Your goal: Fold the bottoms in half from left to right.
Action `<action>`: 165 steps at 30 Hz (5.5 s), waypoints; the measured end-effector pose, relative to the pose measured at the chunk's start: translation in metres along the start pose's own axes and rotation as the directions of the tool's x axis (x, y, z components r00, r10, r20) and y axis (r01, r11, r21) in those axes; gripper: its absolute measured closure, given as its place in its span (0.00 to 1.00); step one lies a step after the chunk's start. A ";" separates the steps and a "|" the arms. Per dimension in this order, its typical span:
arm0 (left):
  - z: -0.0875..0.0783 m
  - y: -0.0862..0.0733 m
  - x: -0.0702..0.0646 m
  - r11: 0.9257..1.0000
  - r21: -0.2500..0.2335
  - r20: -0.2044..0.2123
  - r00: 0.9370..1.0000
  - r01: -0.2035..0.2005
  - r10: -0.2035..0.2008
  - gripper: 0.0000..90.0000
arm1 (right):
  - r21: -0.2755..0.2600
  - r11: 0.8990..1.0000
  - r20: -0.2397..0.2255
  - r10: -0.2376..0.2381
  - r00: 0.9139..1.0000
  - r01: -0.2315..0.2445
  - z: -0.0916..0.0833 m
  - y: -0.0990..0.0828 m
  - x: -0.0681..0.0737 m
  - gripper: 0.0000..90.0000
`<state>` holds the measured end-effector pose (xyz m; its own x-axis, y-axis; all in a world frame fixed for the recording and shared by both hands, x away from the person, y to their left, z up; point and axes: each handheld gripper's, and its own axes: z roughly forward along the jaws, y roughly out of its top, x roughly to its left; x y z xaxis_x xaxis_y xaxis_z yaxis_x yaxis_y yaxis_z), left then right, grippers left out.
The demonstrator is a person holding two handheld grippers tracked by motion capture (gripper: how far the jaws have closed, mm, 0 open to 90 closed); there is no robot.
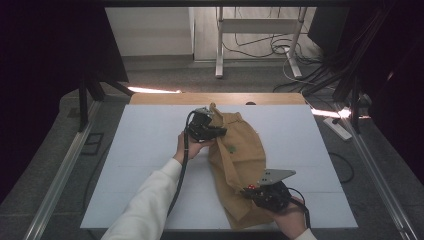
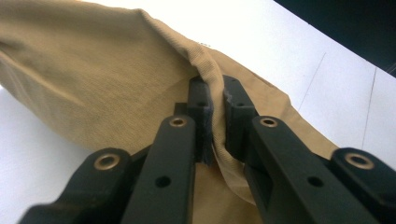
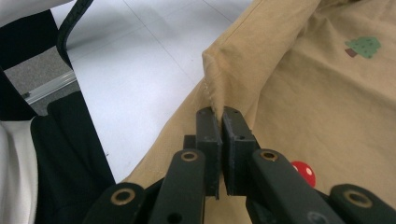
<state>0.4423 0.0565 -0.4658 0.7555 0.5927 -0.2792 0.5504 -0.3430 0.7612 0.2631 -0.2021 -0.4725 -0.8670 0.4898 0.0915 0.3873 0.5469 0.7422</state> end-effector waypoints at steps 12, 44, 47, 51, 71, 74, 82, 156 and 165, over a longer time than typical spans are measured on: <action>0.018 0.004 -0.007 0.999 0.028 -0.003 1.000 -0.021 0.021 0.92 | 0.022 0.999 0.013 0.029 0.999 -0.029 -0.003 -0.012 -0.007 0.96; 0.055 0.005 -0.018 0.996 0.083 0.006 1.000 -0.021 0.020 0.89 | 0.050 0.997 0.027 0.058 0.998 -0.060 -0.011 -0.029 -0.007 0.96; 0.057 0.006 -0.019 0.996 0.085 0.013 1.000 -0.023 0.022 0.87 | 0.054 0.996 0.030 0.063 0.998 -0.064 -0.012 -0.030 -0.007 0.96; 0.058 0.006 -0.021 0.995 0.093 0.030 0.999 -0.034 0.031 0.79 | 0.057 0.997 0.033 0.059 0.998 -0.061 -0.013 -0.032 -0.006 0.95; 0.017 -0.004 -0.025 0.997 0.034 -0.002 0.998 -0.063 0.063 0.32 | -0.047 0.989 0.169 0.145 0.975 -0.139 -0.033 -0.035 -0.022 0.36; 0.010 -0.011 -0.024 0.997 0.030 -0.001 0.998 -0.067 0.067 0.32 | -0.037 0.989 0.175 0.147 0.974 -0.142 -0.030 -0.035 -0.026 0.36; -0.001 -0.022 -0.024 0.996 0.043 -0.006 0.997 -0.077 0.077 0.32 | -0.031 0.982 0.163 0.187 0.969 -0.184 -0.019 -0.027 -0.041 0.38; -0.045 -0.079 -0.015 0.993 0.098 -0.028 0.997 -0.065 0.068 0.29 | 0.162 0.982 0.310 0.046 0.950 -0.101 0.068 0.030 -0.129 0.99; -0.050 -0.079 -0.012 0.995 0.084 -0.033 0.998 -0.059 0.062 0.29 | 0.141 0.984 0.334 0.054 0.941 -0.107 0.044 0.025 -0.122 0.99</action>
<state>0.3723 0.1125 -0.4932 0.7762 0.5940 -0.2116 0.5324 -0.4376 0.7246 0.3926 -0.2186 -0.4947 -0.6904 0.7171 -0.0951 0.5177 0.5817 0.6274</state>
